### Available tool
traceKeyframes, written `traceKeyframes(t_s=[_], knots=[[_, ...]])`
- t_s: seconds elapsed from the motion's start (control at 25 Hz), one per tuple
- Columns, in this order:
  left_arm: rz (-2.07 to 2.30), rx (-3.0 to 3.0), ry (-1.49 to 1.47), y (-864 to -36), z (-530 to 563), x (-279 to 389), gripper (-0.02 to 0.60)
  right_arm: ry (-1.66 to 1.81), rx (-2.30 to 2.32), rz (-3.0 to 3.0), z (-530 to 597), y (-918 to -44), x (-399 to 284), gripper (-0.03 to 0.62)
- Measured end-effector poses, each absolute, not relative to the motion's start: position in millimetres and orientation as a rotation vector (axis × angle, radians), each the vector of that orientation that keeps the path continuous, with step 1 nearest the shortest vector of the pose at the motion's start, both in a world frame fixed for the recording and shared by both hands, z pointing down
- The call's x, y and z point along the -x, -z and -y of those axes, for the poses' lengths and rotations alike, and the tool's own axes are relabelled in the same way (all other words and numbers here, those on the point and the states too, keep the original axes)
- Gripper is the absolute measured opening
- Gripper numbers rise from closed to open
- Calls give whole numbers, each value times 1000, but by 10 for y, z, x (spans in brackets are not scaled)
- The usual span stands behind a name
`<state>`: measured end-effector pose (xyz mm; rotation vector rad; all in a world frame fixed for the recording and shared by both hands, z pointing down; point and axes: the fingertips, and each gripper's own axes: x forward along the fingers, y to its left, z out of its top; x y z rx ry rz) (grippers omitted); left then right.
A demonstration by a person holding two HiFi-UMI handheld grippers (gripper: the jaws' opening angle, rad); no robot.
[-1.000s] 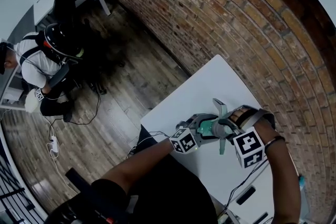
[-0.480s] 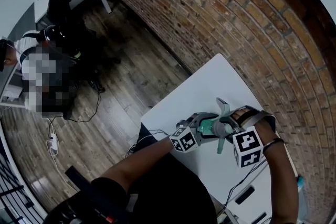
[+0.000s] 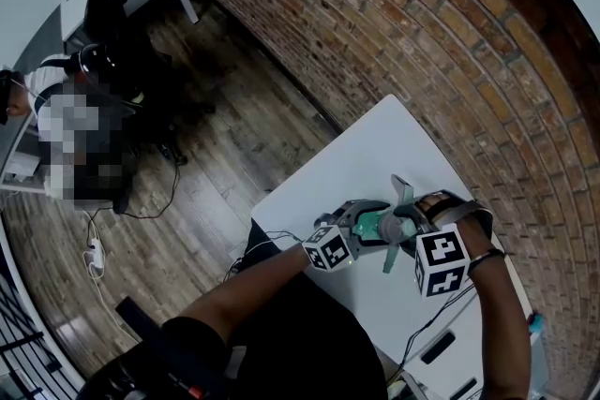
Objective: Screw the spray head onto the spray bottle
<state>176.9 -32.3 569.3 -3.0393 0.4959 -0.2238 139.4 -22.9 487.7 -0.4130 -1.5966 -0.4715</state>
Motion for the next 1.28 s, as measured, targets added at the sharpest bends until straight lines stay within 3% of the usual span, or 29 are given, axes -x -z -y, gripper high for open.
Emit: traceKeyframes(t_s=[1.28], knots=[[-503,3043,219,-5676,332,-1765,356,182,43,1756,318,-4853,-1402,274]])
